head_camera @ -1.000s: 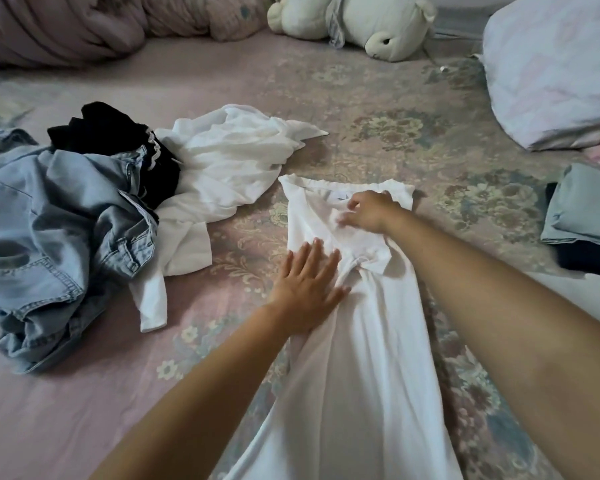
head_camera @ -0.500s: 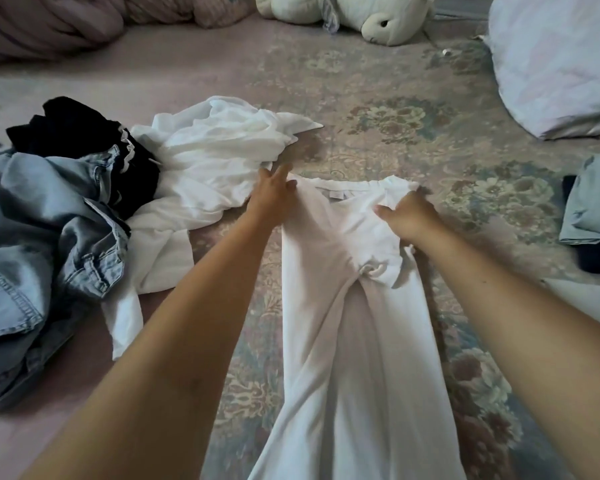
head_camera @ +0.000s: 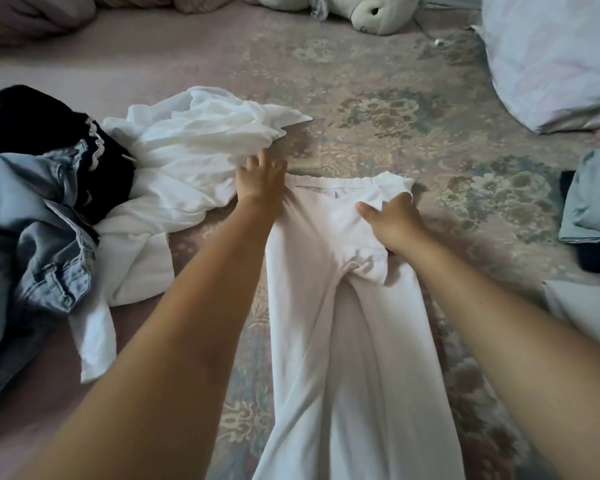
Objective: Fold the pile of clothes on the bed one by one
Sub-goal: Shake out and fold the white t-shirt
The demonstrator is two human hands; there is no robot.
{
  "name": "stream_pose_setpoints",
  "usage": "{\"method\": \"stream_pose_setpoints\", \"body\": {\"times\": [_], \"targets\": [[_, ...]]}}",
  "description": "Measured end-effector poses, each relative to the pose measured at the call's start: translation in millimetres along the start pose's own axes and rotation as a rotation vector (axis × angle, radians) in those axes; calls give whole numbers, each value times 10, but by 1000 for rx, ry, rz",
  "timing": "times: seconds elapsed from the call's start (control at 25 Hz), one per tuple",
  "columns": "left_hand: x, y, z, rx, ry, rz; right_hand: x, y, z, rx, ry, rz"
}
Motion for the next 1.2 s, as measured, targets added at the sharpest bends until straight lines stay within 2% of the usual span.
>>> {"method": "stream_pose_setpoints", "body": {"times": [0.08,0.16,0.28,0.36,0.44,0.56,0.64,0.72,0.76,0.84,0.92,1.0,1.08,1.12,1.16,1.2], "targets": [[-27,-193,-123,-51,-68,-123,24,-67,-48,-27,-54,131],[-207,-433,-253,-222,-175,-54,21,-101,-115,-59,-24,217],[-462,-540,-237,-322,-205,110,-45,-90,-112,-15,81,83],[-419,-529,-245,-261,-210,177,-79,-142,-113,-10,50,16],[-356,-709,-293,-203,-299,175,-101,-214,-134,-19,38,24],[-356,-1552,-218,-290,-395,149,-81,-329,-197,-29,64,12],[-398,-2235,-63,-303,-488,98,-120,-473,-208,-75,10,101],[-414,-2750,38,-200,-607,179,-171,-615,-135,-55,27,169],[-422,-2963,54,-151,-640,249,-178,-651,-83,-7,79,151],[-478,-3292,69,-112,-658,355,-163,-746,11,110,125,58],[-516,-3563,140,-79,-636,430,-174,-875,7,146,46,-49],[-517,-3793,208,-73,-637,465,-181,-1141,-54,158,4,-85],[-462,-4065,200,-67,-583,422,-245,-1614,-196,268,-64,-54],[-403,-4215,153,-59,-498,353,-289,-1916,-304,319,-124,-32],[-343,-4382,68,-95,-380,215,-364,-2219,-463,385,-182,-15],[-311,-4571,-91,-174,-283,125,-450,-2563,-646,452,-227,11]]}}
Point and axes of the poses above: each hand's wrist, its own y-axis towards the middle knuckle, its own x-axis out of the back of the hand, z = x × y, the point moved 3 cm from there along y, towards the middle knuckle, and after that the axes turned 12 degrees about z, right-handed, at the moved point
